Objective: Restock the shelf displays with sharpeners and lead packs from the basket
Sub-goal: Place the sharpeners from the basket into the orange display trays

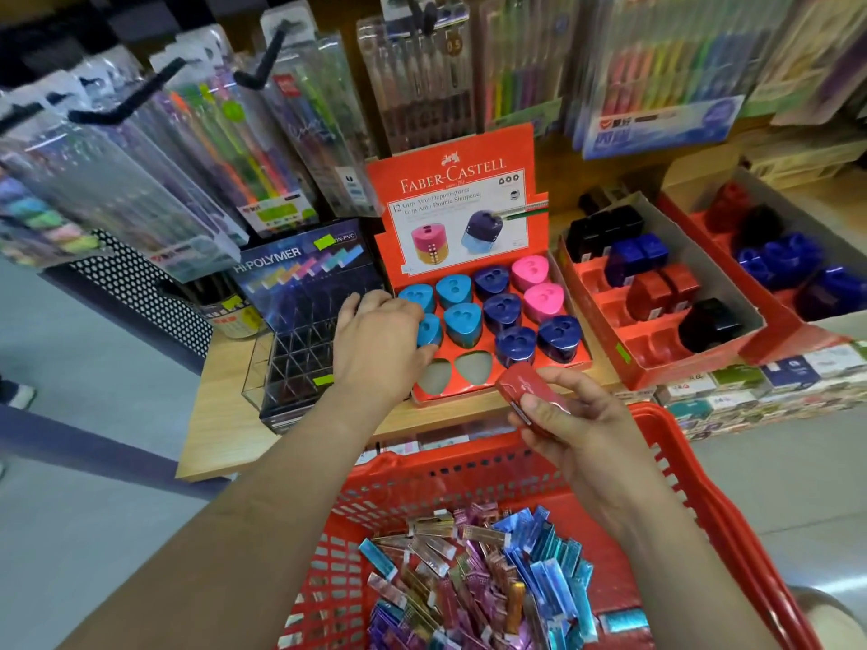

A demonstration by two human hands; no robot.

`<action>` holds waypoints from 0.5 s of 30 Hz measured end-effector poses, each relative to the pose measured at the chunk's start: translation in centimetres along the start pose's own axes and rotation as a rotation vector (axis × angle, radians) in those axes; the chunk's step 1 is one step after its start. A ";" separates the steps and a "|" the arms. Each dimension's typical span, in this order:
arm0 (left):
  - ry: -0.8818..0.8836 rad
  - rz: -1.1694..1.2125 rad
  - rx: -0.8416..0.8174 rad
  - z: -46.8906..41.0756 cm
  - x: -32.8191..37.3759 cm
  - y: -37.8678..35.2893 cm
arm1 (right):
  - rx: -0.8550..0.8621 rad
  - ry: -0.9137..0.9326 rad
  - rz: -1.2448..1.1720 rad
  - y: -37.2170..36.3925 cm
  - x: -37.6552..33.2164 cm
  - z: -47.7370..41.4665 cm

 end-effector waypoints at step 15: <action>0.235 0.993 -0.182 7.3 5.6 4.6 | -0.079 0.097 0.067 -0.6 -1.3 1.1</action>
Point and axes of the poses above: each hand's wrist, its own z-axis away from the middle knuckle, its own y-axis out of the back of the hand, x = y × z, the point moved 3 cm from there along -z, towards the middle knuckle, and after that the axes turned 1 degree about -y, right-handed, at the moved point
